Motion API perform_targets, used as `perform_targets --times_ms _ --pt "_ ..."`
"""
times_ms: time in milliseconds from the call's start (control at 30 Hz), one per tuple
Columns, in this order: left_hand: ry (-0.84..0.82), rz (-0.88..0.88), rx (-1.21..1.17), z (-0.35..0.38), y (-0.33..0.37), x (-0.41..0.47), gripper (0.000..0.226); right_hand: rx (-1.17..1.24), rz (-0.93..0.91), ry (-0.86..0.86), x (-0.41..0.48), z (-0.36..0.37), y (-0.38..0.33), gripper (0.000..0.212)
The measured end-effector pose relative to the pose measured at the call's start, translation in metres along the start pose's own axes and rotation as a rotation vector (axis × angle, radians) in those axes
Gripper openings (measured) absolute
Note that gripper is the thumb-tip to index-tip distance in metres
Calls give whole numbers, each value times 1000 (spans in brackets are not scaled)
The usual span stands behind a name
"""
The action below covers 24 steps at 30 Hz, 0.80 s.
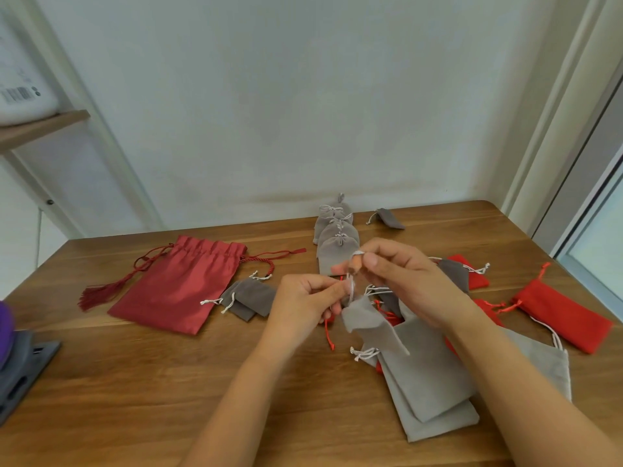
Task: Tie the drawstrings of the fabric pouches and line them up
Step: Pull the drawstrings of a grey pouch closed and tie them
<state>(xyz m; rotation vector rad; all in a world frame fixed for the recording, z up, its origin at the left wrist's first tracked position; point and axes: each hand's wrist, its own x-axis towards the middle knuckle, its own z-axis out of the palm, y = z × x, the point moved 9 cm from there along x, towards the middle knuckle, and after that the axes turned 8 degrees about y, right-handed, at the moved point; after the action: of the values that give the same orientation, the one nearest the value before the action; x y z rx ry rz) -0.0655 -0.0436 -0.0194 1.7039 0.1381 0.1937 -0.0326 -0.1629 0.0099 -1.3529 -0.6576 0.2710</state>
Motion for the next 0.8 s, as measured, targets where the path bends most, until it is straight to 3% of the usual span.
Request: perform_targets --times_ms 267,400,567,800 --pt "-243 31 -122 20 12 -14 22 -155 -10 118 1 -10 -1 26" --pt "-103 159 -28 9 23 -13 12 -176 0 89 0 -4 -3 25" --pt "-26 209 16 3 24 -10 16 -205 -3 63 -2 -5 -8 25" --pt "18 149 -21 -5 19 -5 15 -236 -79 142 -2 -11 -16 22"
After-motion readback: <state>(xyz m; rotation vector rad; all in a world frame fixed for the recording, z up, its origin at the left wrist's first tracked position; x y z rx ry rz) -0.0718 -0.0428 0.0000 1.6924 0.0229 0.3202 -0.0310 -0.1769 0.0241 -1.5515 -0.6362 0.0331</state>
